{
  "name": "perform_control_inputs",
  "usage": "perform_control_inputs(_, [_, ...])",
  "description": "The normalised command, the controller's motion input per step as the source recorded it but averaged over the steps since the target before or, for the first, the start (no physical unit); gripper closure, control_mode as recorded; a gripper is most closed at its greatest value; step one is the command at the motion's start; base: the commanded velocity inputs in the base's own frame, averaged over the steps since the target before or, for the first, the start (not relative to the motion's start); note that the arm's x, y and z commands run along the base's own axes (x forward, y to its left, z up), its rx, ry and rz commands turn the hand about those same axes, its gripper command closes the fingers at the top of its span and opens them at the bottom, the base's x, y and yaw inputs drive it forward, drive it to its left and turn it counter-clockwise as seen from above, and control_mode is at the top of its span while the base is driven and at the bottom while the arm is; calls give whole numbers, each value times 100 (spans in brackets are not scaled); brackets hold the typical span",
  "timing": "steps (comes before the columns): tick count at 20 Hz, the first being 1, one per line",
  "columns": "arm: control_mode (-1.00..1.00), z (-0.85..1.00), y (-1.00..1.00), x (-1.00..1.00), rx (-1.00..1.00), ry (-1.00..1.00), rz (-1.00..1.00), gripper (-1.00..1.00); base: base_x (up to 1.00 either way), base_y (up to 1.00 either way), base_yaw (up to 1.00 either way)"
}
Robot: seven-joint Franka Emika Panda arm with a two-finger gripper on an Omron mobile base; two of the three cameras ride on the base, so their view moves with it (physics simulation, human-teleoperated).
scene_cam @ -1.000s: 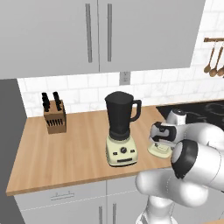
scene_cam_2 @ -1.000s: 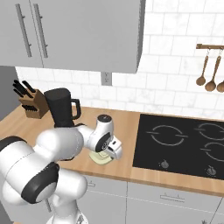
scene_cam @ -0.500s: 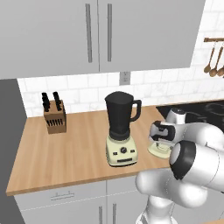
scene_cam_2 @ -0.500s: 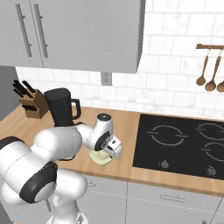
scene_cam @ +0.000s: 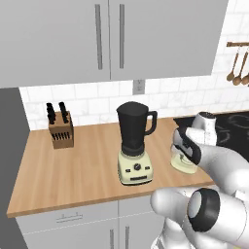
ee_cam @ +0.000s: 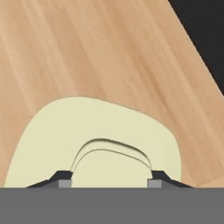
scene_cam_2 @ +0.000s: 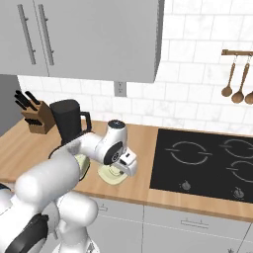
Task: Close the lid blender by securely placing the lid on top.
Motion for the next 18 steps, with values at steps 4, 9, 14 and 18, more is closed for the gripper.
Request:
perform_control_inputs(4, [-100,100,4,-54,0,-3,-2,100,0,0,0])
perform_control_inputs(9, [-100,100,17,-73,0,-11,-2,100,0,0,0])
perform_control_inputs(14, [-100,100,18,-76,0,-20,0,100,0,0,0])
perform_control_inputs(18, [-100,100,25,-52,0,-14,0,100,0,0,0])
